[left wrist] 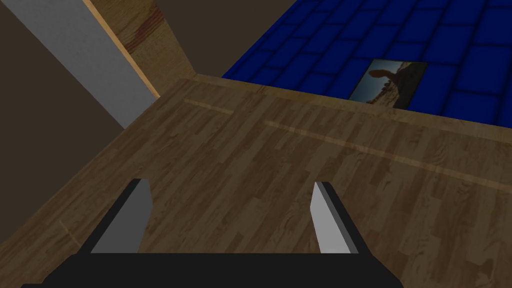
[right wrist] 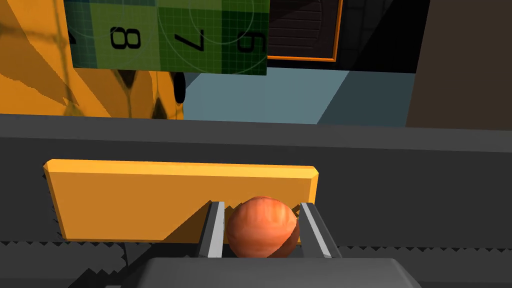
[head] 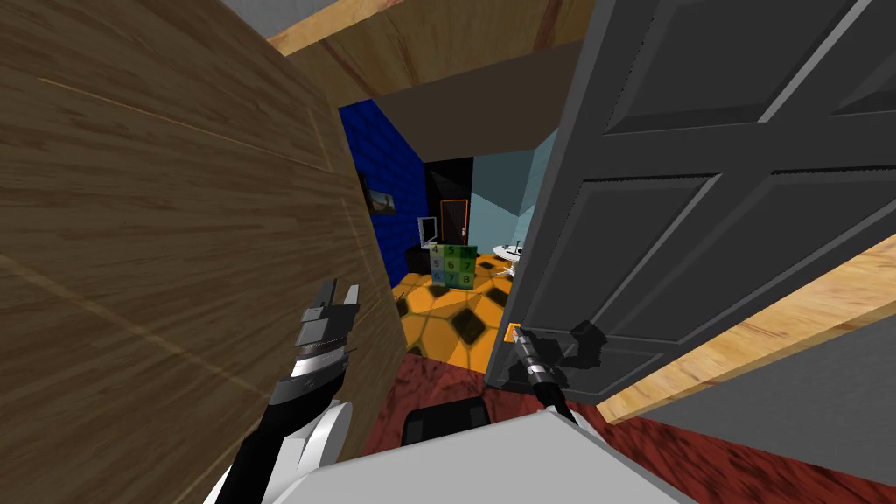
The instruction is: Pull the door open
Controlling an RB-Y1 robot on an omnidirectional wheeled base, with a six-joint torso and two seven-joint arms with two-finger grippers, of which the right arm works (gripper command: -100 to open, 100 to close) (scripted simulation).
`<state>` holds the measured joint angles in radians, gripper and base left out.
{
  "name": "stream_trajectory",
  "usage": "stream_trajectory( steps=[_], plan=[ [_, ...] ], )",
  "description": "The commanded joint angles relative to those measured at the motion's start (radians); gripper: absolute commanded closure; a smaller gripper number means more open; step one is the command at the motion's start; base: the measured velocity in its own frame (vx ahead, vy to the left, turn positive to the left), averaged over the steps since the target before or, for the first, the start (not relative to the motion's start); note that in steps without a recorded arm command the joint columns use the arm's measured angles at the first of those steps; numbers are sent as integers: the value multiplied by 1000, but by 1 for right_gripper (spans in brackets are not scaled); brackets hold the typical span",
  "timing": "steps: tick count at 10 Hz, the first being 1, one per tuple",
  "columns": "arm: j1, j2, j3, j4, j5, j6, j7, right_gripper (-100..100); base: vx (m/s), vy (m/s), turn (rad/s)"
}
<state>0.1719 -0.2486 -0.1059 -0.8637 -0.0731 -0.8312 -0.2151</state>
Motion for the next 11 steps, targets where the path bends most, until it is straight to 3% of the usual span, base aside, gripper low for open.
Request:
stream_trajectory(
  steps=[1, 4, 5, 11],
  plan=[
    [19, -13, 13, -14, 6, -10, -18, 100, -180, -32, 109],
    [40, -35, 37, -18, 18, -33, -48, 100, -210, -35, 114],
    [37, -28, 35, -23, 16, -22, -40, 100, -102, -18, 39],
    [116, -86, 89, -33, 47, -116, -108, 100, -203, -38, 126]
  ],
)
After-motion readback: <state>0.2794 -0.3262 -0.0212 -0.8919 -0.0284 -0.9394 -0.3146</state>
